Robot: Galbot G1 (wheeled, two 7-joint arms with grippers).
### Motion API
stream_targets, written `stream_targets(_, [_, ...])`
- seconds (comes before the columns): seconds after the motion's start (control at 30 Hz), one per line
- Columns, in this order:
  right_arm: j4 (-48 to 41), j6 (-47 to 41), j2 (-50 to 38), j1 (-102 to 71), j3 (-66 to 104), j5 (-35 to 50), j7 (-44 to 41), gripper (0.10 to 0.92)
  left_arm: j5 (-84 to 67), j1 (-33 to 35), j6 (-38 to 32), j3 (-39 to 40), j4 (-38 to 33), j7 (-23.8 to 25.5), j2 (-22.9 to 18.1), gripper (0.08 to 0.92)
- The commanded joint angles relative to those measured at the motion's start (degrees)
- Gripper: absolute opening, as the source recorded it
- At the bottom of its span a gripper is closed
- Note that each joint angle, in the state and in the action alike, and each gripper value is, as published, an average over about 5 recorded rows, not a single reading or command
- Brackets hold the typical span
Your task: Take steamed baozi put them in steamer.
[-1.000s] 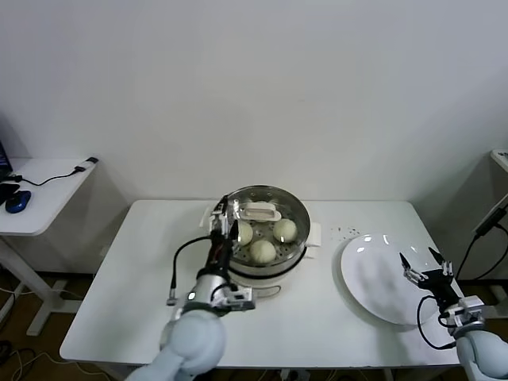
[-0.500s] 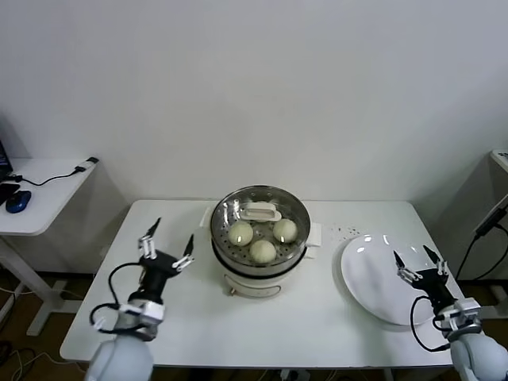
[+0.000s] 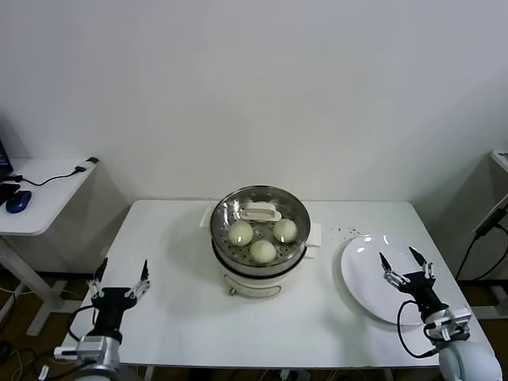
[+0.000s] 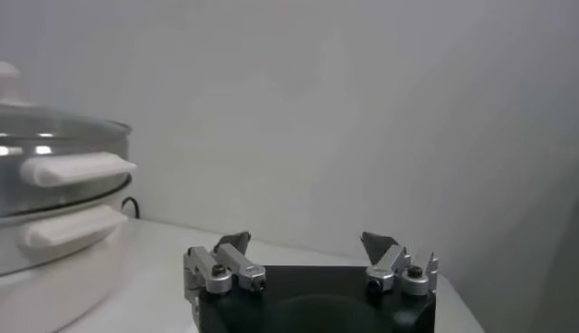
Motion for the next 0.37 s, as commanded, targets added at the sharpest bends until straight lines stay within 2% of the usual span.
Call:
stream_targets(0.03, [2.6,0.1,1.3,-0.9,-0.2,1.6,-0.3,0.823,-4.4,4.2,-2.9,-5.4,-0.3,1.3,-3.1,0.823])
stream_targets(0.37, [1.2,1.1,2.3,-0.6,-0.2,1.9,-0.7,0.823,-3.1,4.5,-1.9,-5.2,-0.6,2.8,-3.2,0.823])
